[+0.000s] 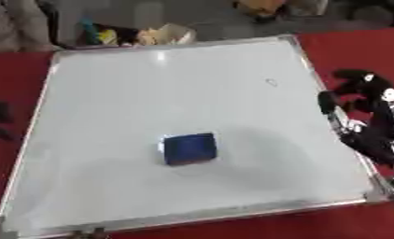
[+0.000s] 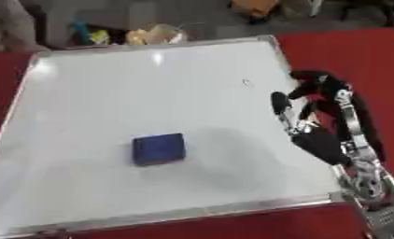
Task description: Wipe the whiteboard clean with a brush.
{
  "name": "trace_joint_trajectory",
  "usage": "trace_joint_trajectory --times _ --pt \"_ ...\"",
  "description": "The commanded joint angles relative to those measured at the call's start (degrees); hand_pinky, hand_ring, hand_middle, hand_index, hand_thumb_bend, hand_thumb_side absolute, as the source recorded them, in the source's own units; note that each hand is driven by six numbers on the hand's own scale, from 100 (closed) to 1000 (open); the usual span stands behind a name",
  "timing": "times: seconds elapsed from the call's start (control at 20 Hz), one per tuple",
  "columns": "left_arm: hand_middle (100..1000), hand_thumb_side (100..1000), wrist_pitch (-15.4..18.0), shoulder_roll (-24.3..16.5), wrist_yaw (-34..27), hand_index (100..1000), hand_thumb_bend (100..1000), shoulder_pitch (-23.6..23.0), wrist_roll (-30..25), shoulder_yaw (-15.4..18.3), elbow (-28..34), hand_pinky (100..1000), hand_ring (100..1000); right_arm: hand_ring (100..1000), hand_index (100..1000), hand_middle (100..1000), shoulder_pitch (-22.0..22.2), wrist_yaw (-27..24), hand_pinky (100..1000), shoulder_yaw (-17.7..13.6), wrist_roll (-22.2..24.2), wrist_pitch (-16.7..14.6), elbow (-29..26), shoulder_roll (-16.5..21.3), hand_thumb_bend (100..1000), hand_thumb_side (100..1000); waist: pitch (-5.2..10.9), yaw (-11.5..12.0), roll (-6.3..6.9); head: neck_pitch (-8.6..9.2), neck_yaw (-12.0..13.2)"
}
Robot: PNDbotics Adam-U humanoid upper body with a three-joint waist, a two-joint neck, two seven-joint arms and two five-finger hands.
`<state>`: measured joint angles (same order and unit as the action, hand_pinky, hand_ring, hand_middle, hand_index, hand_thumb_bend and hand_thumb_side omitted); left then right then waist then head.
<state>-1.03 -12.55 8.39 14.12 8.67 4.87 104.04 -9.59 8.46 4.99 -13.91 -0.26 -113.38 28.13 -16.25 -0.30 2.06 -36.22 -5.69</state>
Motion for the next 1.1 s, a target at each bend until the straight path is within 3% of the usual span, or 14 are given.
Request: trace_joint_trajectory --times 0.05,0.6,1.1 --pt "521 904 0.13 -0.59 -0.18 627 331 0.44 0.10 0.45 0.87 413 585 617 770 492 -0.49 0.16 329 -0.38 -0.10 0.11 -1.21 0.88 301 547 1.12 -0.10 -0.05 -0.09 -0.37" --pt "521 903 0.24 -0.65 -0.24 633 330 0.42 -0.02 0.39 0.80 413 585 618 774 493 -0.81 0.07 329 0.31 0.76 -0.04 -1.21 1.63 301 547 1.55 0.11 -0.08 0.03 -1.30" --pt "518 902 0.39 -0.65 -0.31 634 328 0.67 -0.78 -0.20 0.69 413 582 650 803 519 -4.48 0.66 339 5.21 8.90 -0.62 -1.21 7.63 396 536 1.79 1.00 -0.11 -0.23 -3.05"
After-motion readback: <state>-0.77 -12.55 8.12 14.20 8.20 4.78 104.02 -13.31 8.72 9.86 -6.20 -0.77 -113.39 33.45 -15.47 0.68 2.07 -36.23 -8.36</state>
